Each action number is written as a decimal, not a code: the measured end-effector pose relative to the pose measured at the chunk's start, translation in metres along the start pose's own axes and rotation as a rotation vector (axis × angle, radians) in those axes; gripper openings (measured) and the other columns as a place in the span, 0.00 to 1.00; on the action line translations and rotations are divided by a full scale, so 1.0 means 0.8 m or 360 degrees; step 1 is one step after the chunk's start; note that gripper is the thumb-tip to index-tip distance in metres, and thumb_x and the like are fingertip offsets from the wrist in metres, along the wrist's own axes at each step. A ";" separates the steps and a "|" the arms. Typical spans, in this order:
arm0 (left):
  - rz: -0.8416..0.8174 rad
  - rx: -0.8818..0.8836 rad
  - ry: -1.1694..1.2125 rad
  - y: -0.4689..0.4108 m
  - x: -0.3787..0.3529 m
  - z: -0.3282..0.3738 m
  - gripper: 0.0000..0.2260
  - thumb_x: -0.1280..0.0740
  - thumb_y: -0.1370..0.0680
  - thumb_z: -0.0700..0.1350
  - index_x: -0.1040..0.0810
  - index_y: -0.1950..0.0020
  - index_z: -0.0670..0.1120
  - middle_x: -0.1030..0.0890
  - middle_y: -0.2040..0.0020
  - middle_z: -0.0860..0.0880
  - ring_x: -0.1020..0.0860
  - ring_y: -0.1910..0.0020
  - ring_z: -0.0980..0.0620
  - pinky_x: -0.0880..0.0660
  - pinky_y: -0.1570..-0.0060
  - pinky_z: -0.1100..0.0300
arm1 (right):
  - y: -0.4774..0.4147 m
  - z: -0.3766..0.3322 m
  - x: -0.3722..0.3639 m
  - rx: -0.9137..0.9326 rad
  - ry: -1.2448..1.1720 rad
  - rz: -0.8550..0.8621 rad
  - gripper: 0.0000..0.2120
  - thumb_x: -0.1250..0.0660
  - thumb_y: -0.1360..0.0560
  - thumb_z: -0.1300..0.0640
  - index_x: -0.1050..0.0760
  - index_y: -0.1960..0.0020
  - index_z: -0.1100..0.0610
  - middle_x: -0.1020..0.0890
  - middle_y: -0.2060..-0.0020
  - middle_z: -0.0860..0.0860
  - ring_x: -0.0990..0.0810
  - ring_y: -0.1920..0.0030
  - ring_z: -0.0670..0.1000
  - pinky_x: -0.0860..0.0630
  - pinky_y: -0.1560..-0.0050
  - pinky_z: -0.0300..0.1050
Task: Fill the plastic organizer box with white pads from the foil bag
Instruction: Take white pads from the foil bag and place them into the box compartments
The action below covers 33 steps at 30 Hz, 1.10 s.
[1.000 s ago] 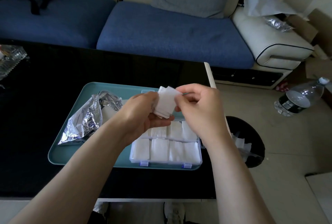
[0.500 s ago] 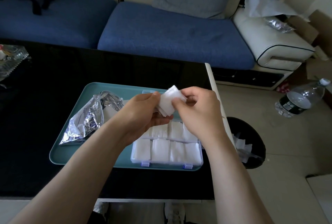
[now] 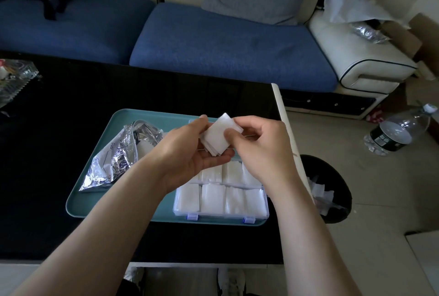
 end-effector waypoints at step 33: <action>0.0260 -0.0704 -0.1873 -0.018 0.021 -0.015 0.08 0.40 0.14 0.47 0.23 0.44 0.45 0.18 0.48 0.46 0.19 0.49 0.44 0.22 0.51 0.47 | 0.000 0.015 0.005 0.0123 0.0345 0.0072 0.16 0.38 0.16 0.64 0.22 0.32 0.51 0.20 0.41 0.49 0.24 0.45 0.46 0.32 0.57 0.19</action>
Point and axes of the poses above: each hand's wrist, its own y-axis away from the middle knuckle, its own x-axis out of the back of the hand, z = x × y, the point moved 1 cm from there along -y, towards the middle knuckle
